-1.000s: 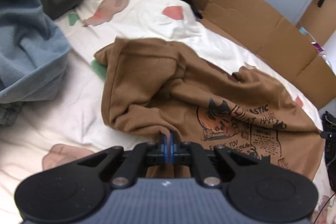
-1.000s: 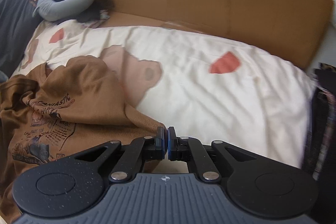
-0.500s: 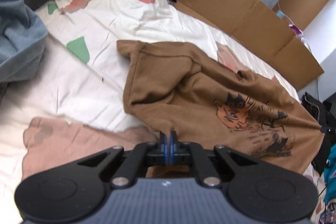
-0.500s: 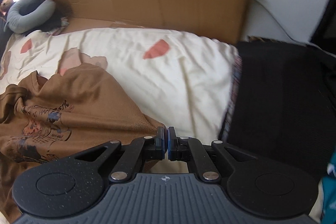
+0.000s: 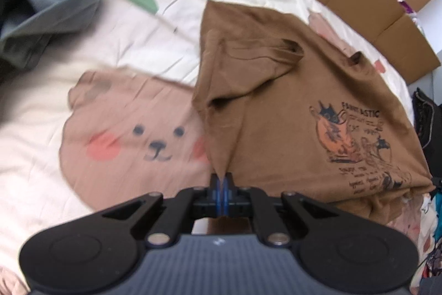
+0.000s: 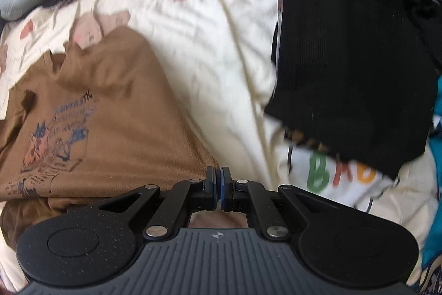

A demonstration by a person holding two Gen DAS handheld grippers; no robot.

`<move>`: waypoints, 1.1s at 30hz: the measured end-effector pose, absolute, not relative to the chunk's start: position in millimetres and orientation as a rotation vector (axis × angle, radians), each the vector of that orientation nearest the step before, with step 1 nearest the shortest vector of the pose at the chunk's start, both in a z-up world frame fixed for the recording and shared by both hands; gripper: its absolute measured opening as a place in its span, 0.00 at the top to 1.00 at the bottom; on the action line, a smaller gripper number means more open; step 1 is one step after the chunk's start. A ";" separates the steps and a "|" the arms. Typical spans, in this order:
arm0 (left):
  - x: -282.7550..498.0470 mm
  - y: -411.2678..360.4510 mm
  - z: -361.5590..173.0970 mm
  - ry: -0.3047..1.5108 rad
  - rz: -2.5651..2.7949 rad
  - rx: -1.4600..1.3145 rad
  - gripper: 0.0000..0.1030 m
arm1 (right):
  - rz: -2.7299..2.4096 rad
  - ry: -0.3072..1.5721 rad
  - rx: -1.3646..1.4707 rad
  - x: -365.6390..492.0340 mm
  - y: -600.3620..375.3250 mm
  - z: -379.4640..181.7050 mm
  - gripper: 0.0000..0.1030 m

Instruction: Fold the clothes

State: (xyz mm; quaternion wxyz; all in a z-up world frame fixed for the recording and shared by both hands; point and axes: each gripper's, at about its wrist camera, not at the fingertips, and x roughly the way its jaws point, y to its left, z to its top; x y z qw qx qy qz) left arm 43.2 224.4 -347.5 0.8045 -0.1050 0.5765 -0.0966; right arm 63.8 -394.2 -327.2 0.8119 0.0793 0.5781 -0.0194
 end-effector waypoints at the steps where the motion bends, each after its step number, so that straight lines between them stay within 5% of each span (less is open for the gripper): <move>1: 40.9 225.4 -348.9 1.243 -0.201 -0.223 0.98 | -0.041 1.245 0.170 60.9 -392.9 -330.0 1.00; 8: 34.9 232.8 -356.8 1.304 -0.144 -0.206 0.94 | -0.045 1.321 0.199 53.9 -388.7 -348.6 0.97; 18: 78.7 238.9 -321.3 1.138 -0.113 -0.134 0.56 | -0.063 1.188 0.255 64.9 -409.8 -325.2 0.83; 21: 97.1 230.6 -320.5 1.095 -0.134 -0.120 0.56 | -0.063 1.156 0.273 71.6 -414.0 -324.4 0.76; 33: 140.7 186.3 -338.4 1.041 -0.148 0.007 0.65 | -0.002 1.097 0.284 100.1 -401.3 -329.5 0.75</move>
